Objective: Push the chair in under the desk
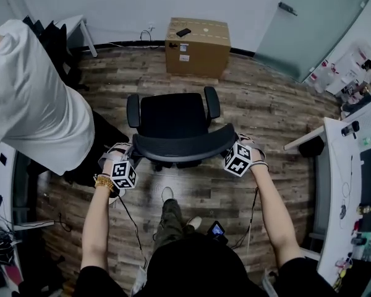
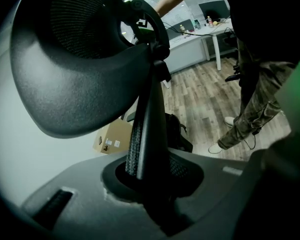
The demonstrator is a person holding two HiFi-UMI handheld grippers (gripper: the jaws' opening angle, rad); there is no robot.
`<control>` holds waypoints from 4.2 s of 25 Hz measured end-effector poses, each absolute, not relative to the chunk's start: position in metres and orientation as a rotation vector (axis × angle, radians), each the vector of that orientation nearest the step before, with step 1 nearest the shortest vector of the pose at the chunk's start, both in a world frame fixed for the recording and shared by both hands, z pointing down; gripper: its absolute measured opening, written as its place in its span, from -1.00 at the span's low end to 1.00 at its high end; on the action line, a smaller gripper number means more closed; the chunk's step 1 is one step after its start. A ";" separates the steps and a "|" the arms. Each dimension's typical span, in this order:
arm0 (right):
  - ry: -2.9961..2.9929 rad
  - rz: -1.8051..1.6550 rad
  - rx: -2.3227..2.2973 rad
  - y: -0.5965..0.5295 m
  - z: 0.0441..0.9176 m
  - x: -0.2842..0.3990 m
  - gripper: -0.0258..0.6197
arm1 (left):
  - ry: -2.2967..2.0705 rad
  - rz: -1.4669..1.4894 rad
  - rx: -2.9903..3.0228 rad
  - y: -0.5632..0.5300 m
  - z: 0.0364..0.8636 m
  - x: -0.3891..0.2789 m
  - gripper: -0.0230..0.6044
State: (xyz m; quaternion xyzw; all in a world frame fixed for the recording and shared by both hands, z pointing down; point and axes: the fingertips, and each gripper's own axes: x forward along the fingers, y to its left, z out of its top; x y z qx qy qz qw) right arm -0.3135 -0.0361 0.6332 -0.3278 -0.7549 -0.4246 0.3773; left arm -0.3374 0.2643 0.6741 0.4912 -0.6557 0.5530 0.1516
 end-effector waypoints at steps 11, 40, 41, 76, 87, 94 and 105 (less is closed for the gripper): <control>-1.974 -1.077 -0.761 -0.060 0.635 -0.255 -0.17 | -1.846 1.584 1.482 0.238 0.677 -0.297 -0.61; -2.015 -0.992 -0.579 -0.093 0.635 -0.190 -0.15 | -1.754 1.548 1.726 0.194 0.676 -0.276 -0.56; -2.012 -0.989 -0.573 -0.092 0.635 -0.191 -0.15 | -1.752 1.551 1.739 0.195 0.676 -0.279 -0.56; -1.951 -0.675 -0.094 -0.091 0.645 -0.175 -0.13 | -1.492 1.705 2.204 0.136 0.682 -0.370 -0.55; -1.965 -0.649 -0.036 -0.061 0.642 -0.175 -0.14 | -1.439 1.719 2.255 0.149 0.684 -0.385 -0.53; -1.975 -0.647 0.000 -0.035 0.642 -0.154 -0.15 | -1.408 1.731 2.317 0.163 0.683 -0.374 -0.52; -1.960 -0.595 0.097 0.000 0.638 -0.082 -0.15 | -1.368 1.774 2.507 0.175 0.675 -0.319 -0.54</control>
